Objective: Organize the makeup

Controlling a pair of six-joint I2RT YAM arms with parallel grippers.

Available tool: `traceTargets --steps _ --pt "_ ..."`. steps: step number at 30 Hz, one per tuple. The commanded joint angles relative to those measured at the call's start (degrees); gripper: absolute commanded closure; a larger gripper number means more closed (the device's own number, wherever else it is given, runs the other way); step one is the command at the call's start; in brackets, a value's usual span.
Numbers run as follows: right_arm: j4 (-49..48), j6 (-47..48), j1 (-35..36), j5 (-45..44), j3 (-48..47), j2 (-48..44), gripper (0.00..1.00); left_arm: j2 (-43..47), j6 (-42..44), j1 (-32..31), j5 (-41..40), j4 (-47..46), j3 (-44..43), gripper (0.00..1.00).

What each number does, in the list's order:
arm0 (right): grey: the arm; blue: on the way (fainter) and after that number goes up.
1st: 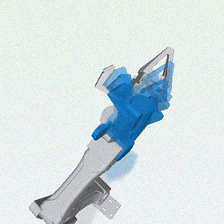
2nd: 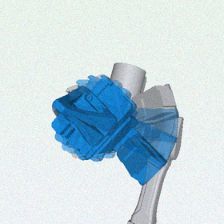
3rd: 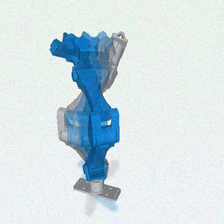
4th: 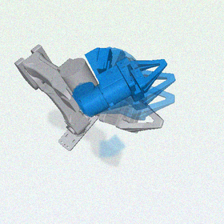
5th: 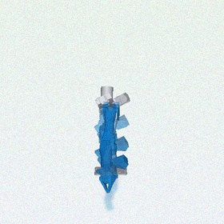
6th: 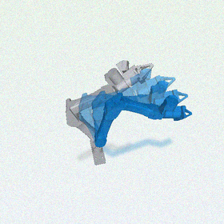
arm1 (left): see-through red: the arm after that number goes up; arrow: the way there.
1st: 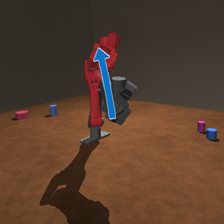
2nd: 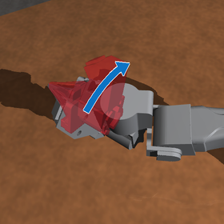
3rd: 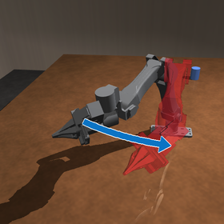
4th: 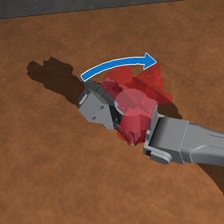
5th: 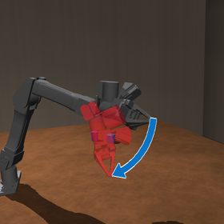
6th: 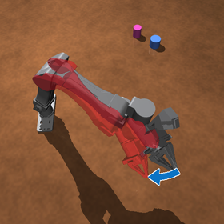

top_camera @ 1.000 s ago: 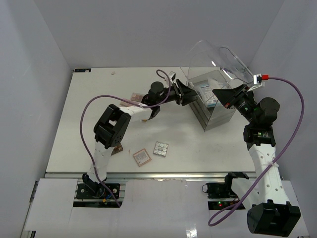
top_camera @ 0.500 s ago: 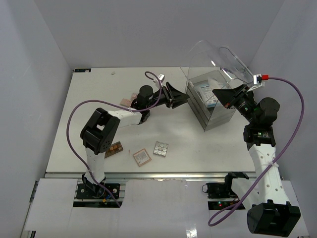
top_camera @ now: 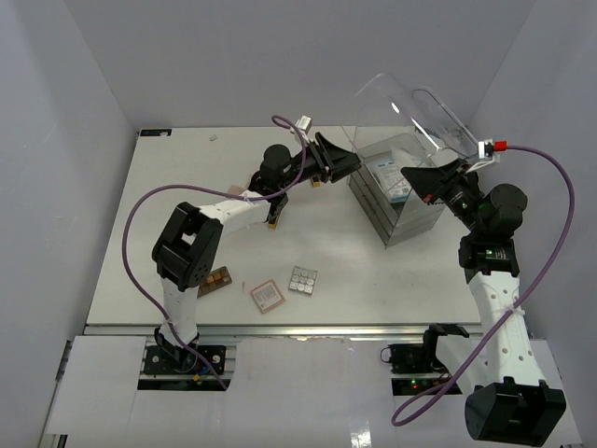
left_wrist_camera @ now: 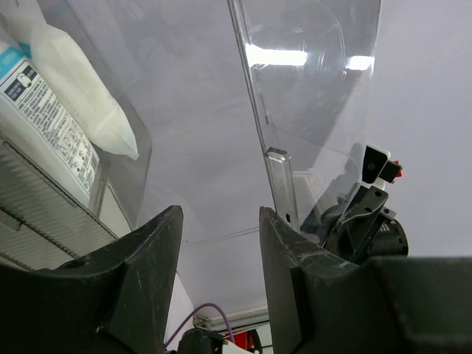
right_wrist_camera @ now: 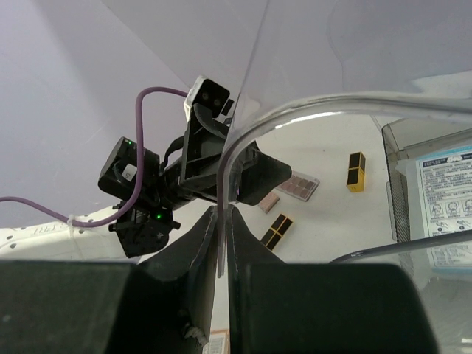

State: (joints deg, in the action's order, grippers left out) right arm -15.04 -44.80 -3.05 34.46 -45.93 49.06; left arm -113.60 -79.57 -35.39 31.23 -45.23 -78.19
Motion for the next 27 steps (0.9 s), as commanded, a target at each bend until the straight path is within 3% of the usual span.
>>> traceTargets --steps 1,6,12,16,27 --pt "-2.7 0.9 -0.4 -0.2 -0.1 -1.7 0.87 -0.2 0.0 -0.8 -1.0 1.1 -4.5 0.44" --pt "-0.8 2.3 -0.4 -0.2 0.0 -2.4 0.82 -0.6 -1.0 -0.9 -0.9 0.4 -4.9 0.43" --pt "8.1 11.3 -0.4 -1.5 -1.3 -5.7 0.55 0.4 -0.8 -0.8 -0.8 0.6 -4.3 0.43" --pt "16.2 19.0 -0.4 -2.8 -3.2 -8.2 0.45 1.1 -0.5 -0.5 -0.7 1.0 -3.6 0.43" --pt "33.3 43.3 -0.4 -1.6 -8.1 -17.4 0.44 3.0 -0.3 0.6 -0.3 0.7 3.3 0.43"
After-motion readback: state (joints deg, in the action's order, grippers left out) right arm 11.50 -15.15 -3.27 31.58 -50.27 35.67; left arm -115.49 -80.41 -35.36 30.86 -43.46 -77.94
